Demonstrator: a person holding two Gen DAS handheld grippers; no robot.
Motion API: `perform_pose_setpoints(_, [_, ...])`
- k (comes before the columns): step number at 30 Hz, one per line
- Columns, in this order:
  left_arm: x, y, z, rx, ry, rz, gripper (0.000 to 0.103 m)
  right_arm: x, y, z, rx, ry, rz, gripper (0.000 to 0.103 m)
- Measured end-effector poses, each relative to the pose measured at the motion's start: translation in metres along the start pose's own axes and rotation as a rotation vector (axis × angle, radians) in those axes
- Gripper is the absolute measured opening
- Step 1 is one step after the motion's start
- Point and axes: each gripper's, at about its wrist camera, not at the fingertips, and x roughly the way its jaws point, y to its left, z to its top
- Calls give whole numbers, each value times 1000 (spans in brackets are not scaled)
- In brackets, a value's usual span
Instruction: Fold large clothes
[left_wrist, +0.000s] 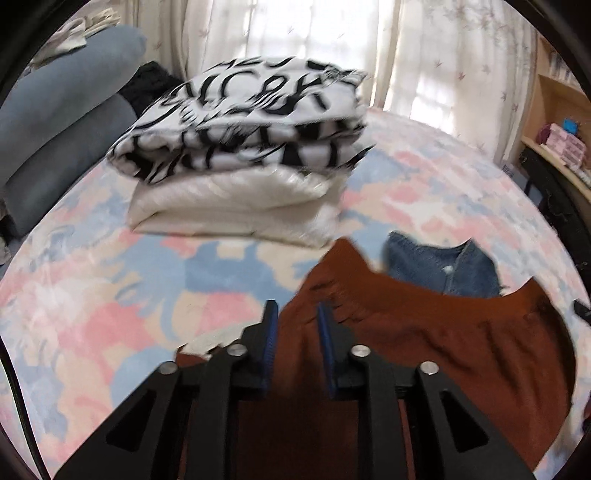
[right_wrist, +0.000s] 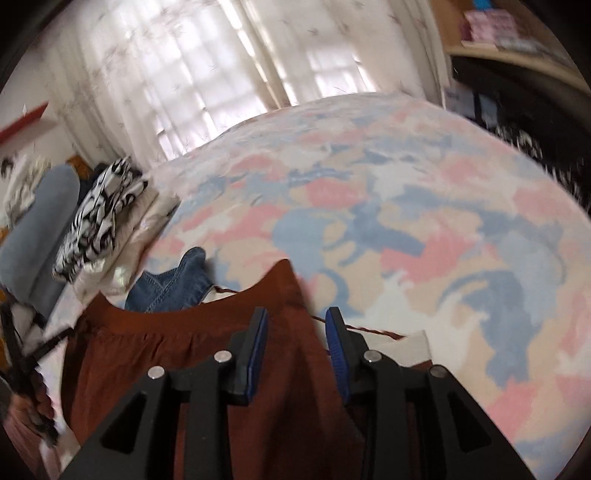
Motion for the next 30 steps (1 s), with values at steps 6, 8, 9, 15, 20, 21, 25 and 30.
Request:
perform_pose_setpoints(6, [41,-39,10,47,42,31,14,43,49,2,-74,55,21,32])
perform_pose_setpoints(8, [60,-41,10,75,60,75,13,64,55,0,-78,77,16,29])
perform_pose_setpoints(9, [72,-37,10,89,72,101,12,76,53,0,-79,88,-15,28])
perform_pose_setpoints(15, [94,-1,10,101,93,20,5,100,-7,8,-37,76,-54,0])
perform_pose_setpoints(20, [93,10,11,60,90,-8,5,98,-15,9,-50,65,-22,0])
perform_pose_setpoints(21, [90,8,12,74,84,4,5,96,-14,9,-53,65,-21,0])
perform_pose_setpoints(25, [67,-7,15,112,69,16,6,78,-6,11,-38,69,-9,3])
perform_pose_setpoints(30, [15,-37,4,119,61,-40,7,30,24,-4,-55,54,37,3])
